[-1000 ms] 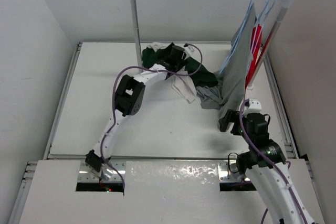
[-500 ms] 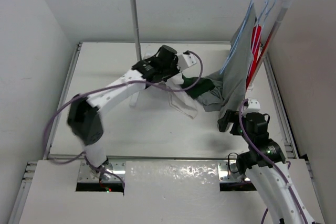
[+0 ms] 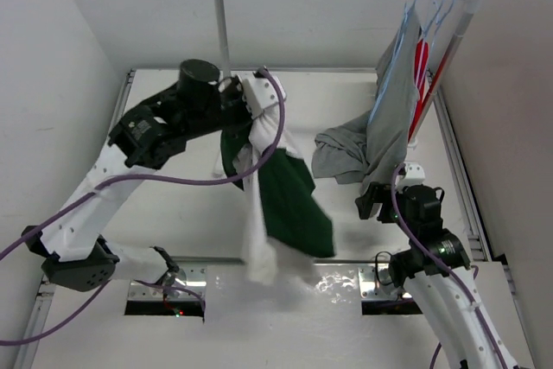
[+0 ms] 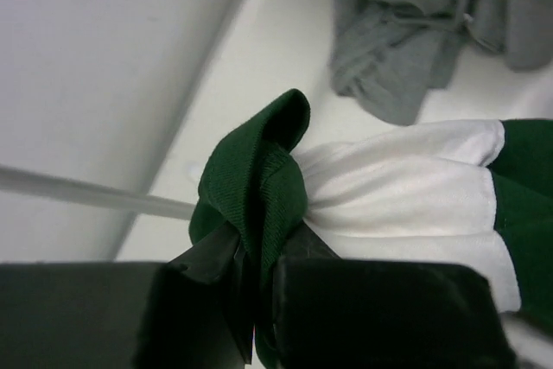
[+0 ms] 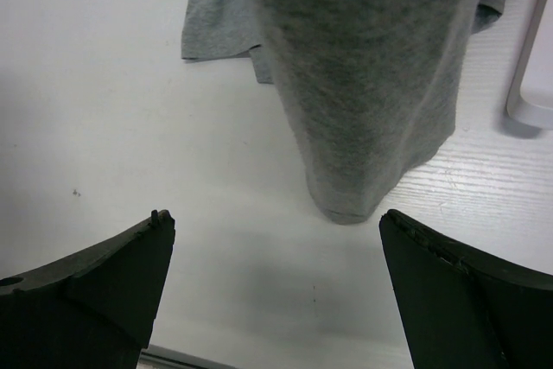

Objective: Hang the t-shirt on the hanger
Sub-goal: Pick up the T-shirt from the center of the board, then place the T-shirt at the center of the board.

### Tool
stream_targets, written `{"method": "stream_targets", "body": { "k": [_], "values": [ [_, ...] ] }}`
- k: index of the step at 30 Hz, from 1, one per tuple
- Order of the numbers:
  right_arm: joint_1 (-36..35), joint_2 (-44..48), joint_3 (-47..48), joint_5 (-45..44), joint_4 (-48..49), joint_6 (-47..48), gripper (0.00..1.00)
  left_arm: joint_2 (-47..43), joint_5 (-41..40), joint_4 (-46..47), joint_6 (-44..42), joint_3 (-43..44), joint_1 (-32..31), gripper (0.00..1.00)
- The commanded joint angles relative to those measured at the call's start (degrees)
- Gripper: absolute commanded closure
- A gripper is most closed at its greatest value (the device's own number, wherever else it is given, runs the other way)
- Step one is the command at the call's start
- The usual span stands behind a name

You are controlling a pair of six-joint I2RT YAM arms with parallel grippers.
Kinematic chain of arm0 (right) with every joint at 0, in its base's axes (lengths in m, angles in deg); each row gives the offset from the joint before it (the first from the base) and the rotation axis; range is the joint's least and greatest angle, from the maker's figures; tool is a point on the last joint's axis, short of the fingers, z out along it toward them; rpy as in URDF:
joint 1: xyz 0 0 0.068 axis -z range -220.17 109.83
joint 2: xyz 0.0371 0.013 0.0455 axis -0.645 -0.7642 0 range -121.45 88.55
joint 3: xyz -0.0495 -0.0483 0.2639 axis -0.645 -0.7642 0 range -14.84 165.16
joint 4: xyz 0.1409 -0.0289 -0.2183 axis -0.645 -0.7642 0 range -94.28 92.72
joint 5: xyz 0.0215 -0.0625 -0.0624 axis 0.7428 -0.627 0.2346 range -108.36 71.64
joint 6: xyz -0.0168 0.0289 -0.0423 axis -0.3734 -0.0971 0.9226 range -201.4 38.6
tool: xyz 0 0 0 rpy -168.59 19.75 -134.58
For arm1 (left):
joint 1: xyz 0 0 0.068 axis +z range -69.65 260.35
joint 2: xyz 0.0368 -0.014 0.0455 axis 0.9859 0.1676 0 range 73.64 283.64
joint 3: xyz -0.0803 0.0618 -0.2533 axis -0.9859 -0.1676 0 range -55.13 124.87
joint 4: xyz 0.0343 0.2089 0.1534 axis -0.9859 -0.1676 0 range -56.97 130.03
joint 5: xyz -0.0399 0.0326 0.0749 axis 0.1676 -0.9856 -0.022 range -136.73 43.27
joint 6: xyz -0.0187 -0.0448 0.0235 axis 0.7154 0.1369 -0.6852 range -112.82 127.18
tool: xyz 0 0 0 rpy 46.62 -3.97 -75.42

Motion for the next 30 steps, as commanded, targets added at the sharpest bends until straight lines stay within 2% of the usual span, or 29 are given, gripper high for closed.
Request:
{"method": "stream_targets", "body": {
  "k": [1,3,7,12,16,17,19,20,22,23,24,25,26,27,28,29,30],
  "values": [
    [-0.22,1.23,1.33,2.74,3.46,1.26,0.01,2.85,5.58,2.37,0.89,-9.97,0.17,1.00],
    [-0.22,1.06,1.94,3.10,3.28,1.70,0.01,4.34,1.13,7.19,1.67,-12.36,0.09,1.00],
    [-0.22,-0.35,4.40,3.01,1.26,2.84,0.01,6.45,-8.73,12.93,1.94,-8.08,0.09,1.00],
    [-0.22,-0.26,3.80,2.92,1.96,2.76,0.01,8.12,-15.94,13.20,3.17,8.32,0.17,1.00],
    [-0.22,-0.61,2.65,3.63,3.54,2.06,0.01,9.09,-16.84,12.24,0.63,17.24,0.17,1.00],
    [-0.22,-0.79,2.39,3.89,3.98,1.71,0.01,8.83,-16.40,11.71,-0.25,17.25,0.17,1.00],
    [-0.22,-0.96,1.95,5.03,4.51,1.44,0.01,6.56,-12.55,9.60,-2.53,10.51,0.17,1.00],
    [-0.13,-0.97,1.86,5.38,4.60,1.27,0.01,5.76,-9.74,6.55,-3.32,3.08,0.17,1.00],
    [-0.22,-0.79,1.77,5.65,4.43,1.18,0.01,3.66,1.32,2.32,-5.96,-5.47,0.17,1.00],
    [-0.13,-0.79,2.03,5.65,4.16,1.35,0.01,3.12,5.01,0.30,-7.10,-9.78,0.09,0.94],
    [-0.22,-0.62,2.30,5.48,3.81,1.35,0.01,2.51,11.49,-4.51,-10.50,-18.52,0.09,0.88],
    [-0.22,-0.53,2.65,5.65,3.20,1.44,0.01,1.80,14.08,-7.42,-13.15,-22.70,-0.09,0.81],
    [-0.13,-0.27,3.00,5.82,3.11,1.70,0.01,1.36,16.02,-13.20,-15.87,-30.14,-0.09,0.58],
    [-0.22,-0.09,3.18,6.09,3.11,1.70,0.01,0.84,17.17,-16.82,-22.16,-33.43,-0.18,0.38],
    [-0.22,0.09,3.18,6.78,3.45,1.70,0.01,-0.13,16.74,-19.90,-25.53,-36.60,-0.18,0.02],
    [-0.22,0.18,2.83,7.31,4.07,1.36,0.01,-1.01,15.61,-22.37,-28.09,-41.33,-0.18,0.00],
    [-0.22,0.18,2.56,8.10,4.94,1.18,0.01,-2.23,11.59,-20.66,-27.94,-42.94,-0.09,0.00]
  ]
}}
